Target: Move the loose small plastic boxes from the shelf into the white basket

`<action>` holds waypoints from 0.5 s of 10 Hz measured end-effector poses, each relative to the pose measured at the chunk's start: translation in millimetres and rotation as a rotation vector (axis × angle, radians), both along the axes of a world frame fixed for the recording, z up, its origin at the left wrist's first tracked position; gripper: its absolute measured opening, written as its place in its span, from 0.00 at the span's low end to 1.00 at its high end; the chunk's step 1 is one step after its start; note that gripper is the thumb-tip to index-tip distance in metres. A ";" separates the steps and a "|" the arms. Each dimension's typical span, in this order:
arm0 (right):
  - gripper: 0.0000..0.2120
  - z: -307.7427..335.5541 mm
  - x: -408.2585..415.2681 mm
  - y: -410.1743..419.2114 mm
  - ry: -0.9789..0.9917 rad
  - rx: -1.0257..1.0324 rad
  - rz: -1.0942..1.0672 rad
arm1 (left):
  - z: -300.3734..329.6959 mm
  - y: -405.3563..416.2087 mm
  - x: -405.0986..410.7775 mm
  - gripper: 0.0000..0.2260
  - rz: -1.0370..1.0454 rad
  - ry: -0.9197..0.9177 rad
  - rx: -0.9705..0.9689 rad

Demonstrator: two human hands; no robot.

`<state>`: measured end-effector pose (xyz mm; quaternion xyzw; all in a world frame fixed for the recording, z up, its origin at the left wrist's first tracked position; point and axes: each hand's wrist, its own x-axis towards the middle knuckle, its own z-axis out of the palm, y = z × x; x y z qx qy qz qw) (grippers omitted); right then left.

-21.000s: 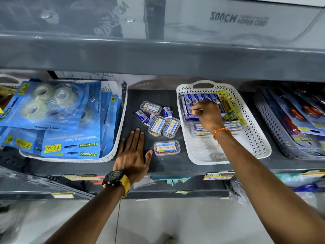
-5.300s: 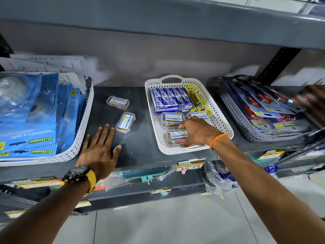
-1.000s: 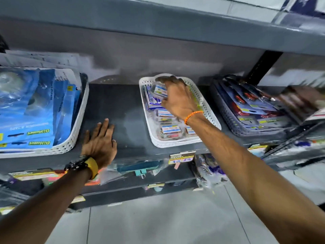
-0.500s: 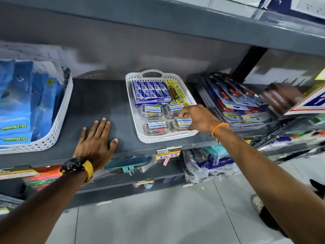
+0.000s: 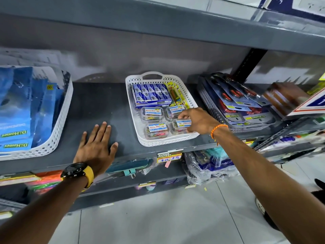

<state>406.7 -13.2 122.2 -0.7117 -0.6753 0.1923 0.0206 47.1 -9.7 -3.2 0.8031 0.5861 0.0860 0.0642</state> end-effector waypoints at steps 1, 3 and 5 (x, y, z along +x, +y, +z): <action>0.31 1.9 0.1 -2.9 -0.001 0.011 -0.008 | 0.3 -1.2 0.3 0.34 -0.001 -0.002 0.001; 0.25 5.7 -5.4 -10.2 -0.027 0.094 0.002 | 3.6 1.6 -2.6 0.34 -0.012 0.027 -0.042; 0.13 13.9 -33.8 -30.5 -0.101 0.379 0.044 | 29.9 7.9 2.1 0.25 0.064 -0.142 -0.163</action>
